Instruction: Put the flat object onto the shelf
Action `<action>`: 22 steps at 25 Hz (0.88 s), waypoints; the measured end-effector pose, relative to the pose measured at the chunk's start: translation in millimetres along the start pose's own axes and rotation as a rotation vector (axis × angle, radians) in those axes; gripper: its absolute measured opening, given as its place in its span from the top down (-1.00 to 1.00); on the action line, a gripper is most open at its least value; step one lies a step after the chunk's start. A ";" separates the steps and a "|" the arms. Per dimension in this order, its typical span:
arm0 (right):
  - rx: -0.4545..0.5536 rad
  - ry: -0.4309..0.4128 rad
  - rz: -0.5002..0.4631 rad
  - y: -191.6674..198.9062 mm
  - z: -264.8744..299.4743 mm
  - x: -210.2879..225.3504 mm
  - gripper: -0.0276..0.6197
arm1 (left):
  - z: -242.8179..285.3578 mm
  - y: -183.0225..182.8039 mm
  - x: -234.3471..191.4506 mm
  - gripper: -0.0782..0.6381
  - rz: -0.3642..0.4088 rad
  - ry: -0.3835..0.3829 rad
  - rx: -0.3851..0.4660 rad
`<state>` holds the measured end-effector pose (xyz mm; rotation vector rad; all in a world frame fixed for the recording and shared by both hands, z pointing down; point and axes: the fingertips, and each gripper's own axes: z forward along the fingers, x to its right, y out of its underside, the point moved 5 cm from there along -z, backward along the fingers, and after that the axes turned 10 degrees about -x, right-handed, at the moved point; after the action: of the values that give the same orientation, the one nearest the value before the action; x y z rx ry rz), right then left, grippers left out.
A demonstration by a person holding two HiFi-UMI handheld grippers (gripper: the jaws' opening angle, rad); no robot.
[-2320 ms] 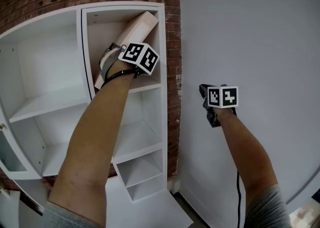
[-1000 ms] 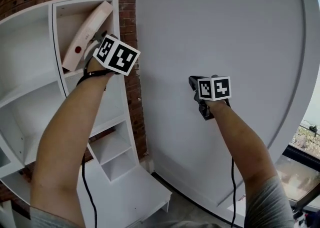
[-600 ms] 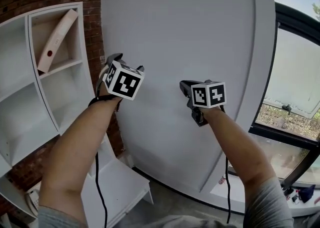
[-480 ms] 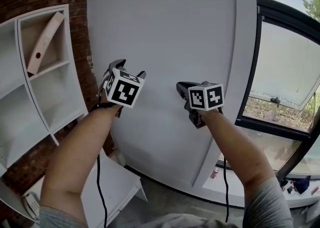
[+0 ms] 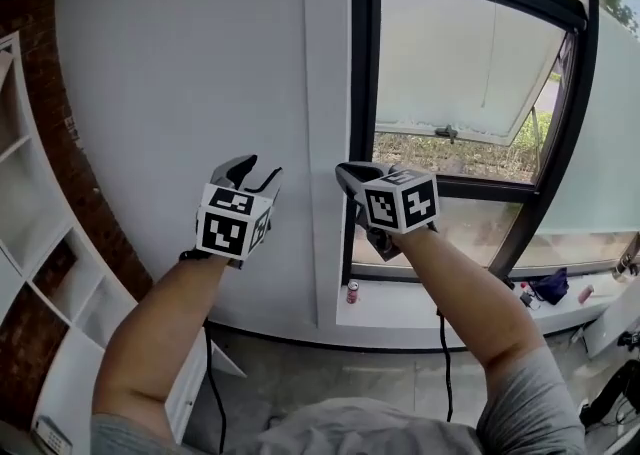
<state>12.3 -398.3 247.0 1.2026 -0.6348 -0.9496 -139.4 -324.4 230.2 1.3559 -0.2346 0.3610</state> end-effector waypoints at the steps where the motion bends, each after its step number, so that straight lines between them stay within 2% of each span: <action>1: -0.009 0.021 0.005 14.4 -14.5 8.9 0.89 | 5.9 3.5 20.8 0.23 -0.014 0.038 0.009; 6: -0.035 0.113 0.032 80.8 -72.9 41.6 0.89 | 27.4 29.7 106.0 0.34 -0.081 0.238 0.057; 12: -0.080 0.225 0.024 142.8 -102.2 59.8 0.89 | 46.9 90.6 151.8 0.50 -0.142 0.398 0.069; 16: -0.106 0.258 0.055 186.9 -104.0 60.3 0.89 | 54.3 138.2 161.6 0.60 -0.193 0.471 0.054; 22: -0.122 0.251 0.111 256.0 -82.6 40.4 0.89 | 57.3 213.7 165.7 0.78 -0.255 0.513 -0.010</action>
<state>169.4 -375.2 467.9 1.1431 -0.4324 -0.7190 -66.4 -324.5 496.8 1.2217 0.3580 0.4772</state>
